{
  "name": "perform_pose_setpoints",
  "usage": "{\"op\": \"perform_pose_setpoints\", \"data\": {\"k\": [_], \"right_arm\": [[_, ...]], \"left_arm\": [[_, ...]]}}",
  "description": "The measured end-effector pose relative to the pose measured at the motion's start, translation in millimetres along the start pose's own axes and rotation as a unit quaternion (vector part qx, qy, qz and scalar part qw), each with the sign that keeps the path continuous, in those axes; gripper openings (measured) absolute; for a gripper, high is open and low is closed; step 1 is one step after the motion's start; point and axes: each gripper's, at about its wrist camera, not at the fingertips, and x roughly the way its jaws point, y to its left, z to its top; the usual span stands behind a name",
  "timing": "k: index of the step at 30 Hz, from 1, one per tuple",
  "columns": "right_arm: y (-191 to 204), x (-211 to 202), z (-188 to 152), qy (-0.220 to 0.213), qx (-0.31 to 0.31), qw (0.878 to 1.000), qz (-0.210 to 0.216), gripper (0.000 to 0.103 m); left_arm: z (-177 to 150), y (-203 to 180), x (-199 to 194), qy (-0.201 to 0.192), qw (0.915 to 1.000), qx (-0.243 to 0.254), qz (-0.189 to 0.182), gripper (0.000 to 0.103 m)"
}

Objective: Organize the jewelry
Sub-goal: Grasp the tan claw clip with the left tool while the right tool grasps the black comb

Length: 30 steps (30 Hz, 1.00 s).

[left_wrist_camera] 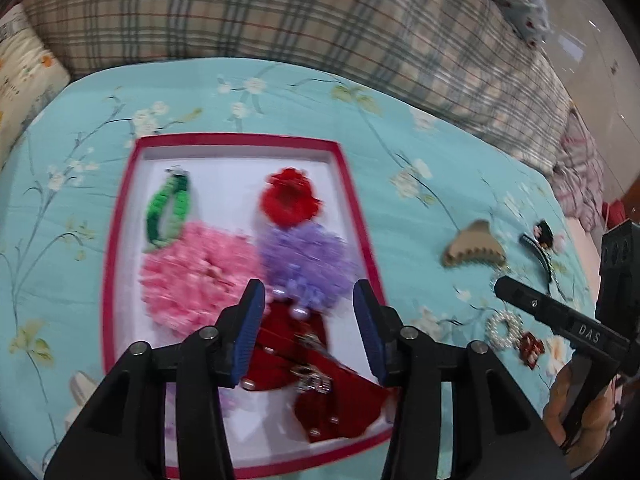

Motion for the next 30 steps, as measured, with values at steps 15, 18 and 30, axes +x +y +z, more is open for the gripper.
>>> {"op": "perform_pose_setpoints", "data": {"k": [15, 18, 30], "right_arm": [[-86.5, -77.3, -40.7, -0.016, 0.043, 0.997, -0.06, 0.044], [-101.8, -89.2, -51.5, -0.019, 0.051, 0.995, -0.078, 0.044], [-145.5, -107.4, -43.5, -0.025, 0.06, 0.991, -0.113, 0.048]], "left_arm": [[-29.9, -79.0, 8.1, 0.037, 0.9967, 0.06, -0.042, 0.044], [-36.4, -96.0, 13.0, 0.046, 0.9952, 0.07, -0.05, 0.044], [-17.6, -143.1, 41.4, 0.058, 0.9887, 0.13, -0.047, 0.057]]}}
